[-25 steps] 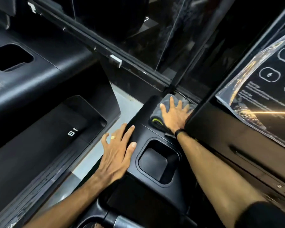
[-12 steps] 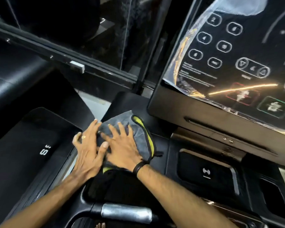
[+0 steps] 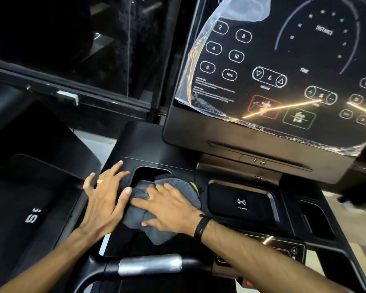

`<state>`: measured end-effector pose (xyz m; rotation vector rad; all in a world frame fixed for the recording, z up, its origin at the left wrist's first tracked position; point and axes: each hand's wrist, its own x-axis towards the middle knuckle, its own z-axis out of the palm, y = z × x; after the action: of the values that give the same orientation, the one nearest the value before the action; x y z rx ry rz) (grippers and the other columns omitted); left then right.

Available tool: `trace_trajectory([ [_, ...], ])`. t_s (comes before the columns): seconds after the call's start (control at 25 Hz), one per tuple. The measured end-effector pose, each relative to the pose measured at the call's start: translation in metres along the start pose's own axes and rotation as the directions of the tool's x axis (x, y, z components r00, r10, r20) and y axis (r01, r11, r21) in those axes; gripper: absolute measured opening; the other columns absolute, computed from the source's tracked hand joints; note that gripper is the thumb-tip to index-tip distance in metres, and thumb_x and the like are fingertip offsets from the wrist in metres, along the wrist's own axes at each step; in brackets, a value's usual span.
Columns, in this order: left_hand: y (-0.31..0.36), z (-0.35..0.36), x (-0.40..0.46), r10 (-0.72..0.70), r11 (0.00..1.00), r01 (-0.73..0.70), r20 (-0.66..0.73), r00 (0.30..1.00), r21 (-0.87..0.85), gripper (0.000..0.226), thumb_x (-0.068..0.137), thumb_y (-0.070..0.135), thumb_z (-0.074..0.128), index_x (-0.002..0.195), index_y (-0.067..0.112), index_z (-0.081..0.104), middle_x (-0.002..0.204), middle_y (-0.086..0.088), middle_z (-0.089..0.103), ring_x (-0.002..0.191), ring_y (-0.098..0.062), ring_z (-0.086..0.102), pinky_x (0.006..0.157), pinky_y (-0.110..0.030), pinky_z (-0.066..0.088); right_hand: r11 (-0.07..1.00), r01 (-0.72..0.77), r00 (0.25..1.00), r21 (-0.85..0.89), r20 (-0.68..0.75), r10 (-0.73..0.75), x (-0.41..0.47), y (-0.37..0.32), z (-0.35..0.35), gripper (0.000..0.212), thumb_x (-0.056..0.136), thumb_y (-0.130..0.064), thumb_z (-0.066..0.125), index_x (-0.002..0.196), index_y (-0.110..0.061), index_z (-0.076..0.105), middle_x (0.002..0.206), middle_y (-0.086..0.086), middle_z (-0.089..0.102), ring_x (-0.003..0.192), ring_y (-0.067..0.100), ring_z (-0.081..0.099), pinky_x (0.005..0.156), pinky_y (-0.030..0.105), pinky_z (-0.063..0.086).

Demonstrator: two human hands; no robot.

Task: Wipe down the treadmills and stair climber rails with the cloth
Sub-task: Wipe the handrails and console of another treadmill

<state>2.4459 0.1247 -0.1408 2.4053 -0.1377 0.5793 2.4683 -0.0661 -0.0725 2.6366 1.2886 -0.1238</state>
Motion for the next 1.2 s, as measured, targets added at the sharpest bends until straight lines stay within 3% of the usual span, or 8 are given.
trace_trajectory([
  [0.16,0.025,0.005,0.011,0.006,0.997,-0.007,-0.012,1.000,-0.080,0.046,0.100,0.045,0.030,0.130,0.020,0.055,0.151,0.001,0.046,0.135,-0.006,0.040,0.115,-0.043,0.008,0.985,-0.163,0.987,0.059,0.010,0.163,-0.036,0.041,-0.027,0.057,0.089,-0.040,0.066,0.142,-0.034,0.046,0.120,0.010,0.054,0.108,0.034,0.052,0.088,0.046,0.039],
  [0.24,0.039,0.013,0.017,0.007,0.994,-0.006,0.005,1.000,-0.107,0.047,0.099,0.046,0.030,0.129,0.020,0.056,0.150,0.001,0.047,0.134,-0.010,0.043,0.116,-0.042,0.007,0.942,-0.335,0.937,-0.022,0.101,0.336,-0.054,0.068,-0.024,0.079,0.089,-0.067,0.052,0.155,-0.033,0.025,0.146,0.016,0.041,0.127,0.039,0.041,0.100,0.053,0.032],
  [0.36,0.061,0.028,0.021,0.021,0.991,-0.015,0.048,0.999,-0.130,0.050,0.100,0.048,0.030,0.130,0.020,0.058,0.149,0.002,0.048,0.134,-0.012,0.046,0.117,-0.041,0.007,0.839,-0.496,0.835,0.224,0.389,0.389,-0.070,0.097,0.000,0.093,0.085,-0.087,0.022,0.156,-0.040,-0.015,0.166,0.002,-0.020,0.152,0.035,-0.016,0.119,0.063,-0.006],
  [0.44,0.074,0.041,0.023,0.019,0.992,-0.009,0.083,0.996,-0.122,0.052,0.100,0.048,0.028,0.131,0.020,0.057,0.149,0.002,0.048,0.133,-0.013,0.048,0.117,-0.040,0.007,0.862,-0.425,0.882,0.276,0.339,0.327,-0.079,0.110,0.025,0.081,0.094,-0.075,0.024,0.154,-0.043,-0.020,0.160,-0.008,-0.033,0.148,0.025,-0.033,0.118,0.060,-0.017],
  [0.64,0.108,0.070,0.029,0.051,0.997,-0.041,0.153,0.987,-0.069,0.053,0.100,0.047,0.028,0.135,0.016,0.055,0.151,-0.004,0.046,0.136,-0.016,0.044,0.115,-0.036,0.008,0.945,-0.247,0.969,0.216,0.076,0.236,-0.095,0.146,0.064,0.075,0.094,-0.077,0.019,0.156,-0.046,-0.011,0.164,-0.015,-0.022,0.149,0.011,-0.029,0.120,0.053,-0.018],
  [0.84,0.128,0.094,0.031,0.100,0.992,-0.117,0.241,0.965,0.055,0.056,0.100,0.047,0.028,0.136,0.012,0.052,0.152,-0.009,0.043,0.138,-0.021,0.044,0.114,-0.043,0.011,0.951,-0.279,0.960,0.134,0.025,0.278,-0.154,0.199,0.083,0.076,0.095,-0.078,0.017,0.156,-0.044,-0.013,0.165,-0.015,-0.021,0.151,0.011,-0.025,0.122,0.054,-0.013],
  [1.04,0.127,0.099,0.027,0.094,0.980,-0.126,0.201,0.975,0.152,0.057,0.098,0.046,0.030,0.134,0.009,0.053,0.150,-0.011,0.046,0.140,-0.020,0.040,0.114,-0.045,0.012,0.885,-0.449,0.892,0.123,0.008,0.452,-0.219,0.231,0.103,0.079,0.095,-0.077,0.009,0.158,-0.035,-0.012,0.165,-0.012,-0.022,0.153,0.013,-0.020,0.123,0.054,-0.007],
  [1.2,0.130,0.100,0.025,0.093,0.975,-0.125,0.174,0.980,0.181,0.055,0.099,0.047,0.030,0.135,0.011,0.051,0.150,-0.010,0.045,0.141,-0.016,0.036,0.115,-0.046,0.011,0.756,-0.639,0.763,0.140,-0.011,0.646,-0.232,0.220,0.110,0.085,0.091,-0.077,-0.001,0.160,-0.026,-0.009,0.167,-0.002,-0.016,0.155,0.023,-0.011,0.123,0.056,-0.003],
])
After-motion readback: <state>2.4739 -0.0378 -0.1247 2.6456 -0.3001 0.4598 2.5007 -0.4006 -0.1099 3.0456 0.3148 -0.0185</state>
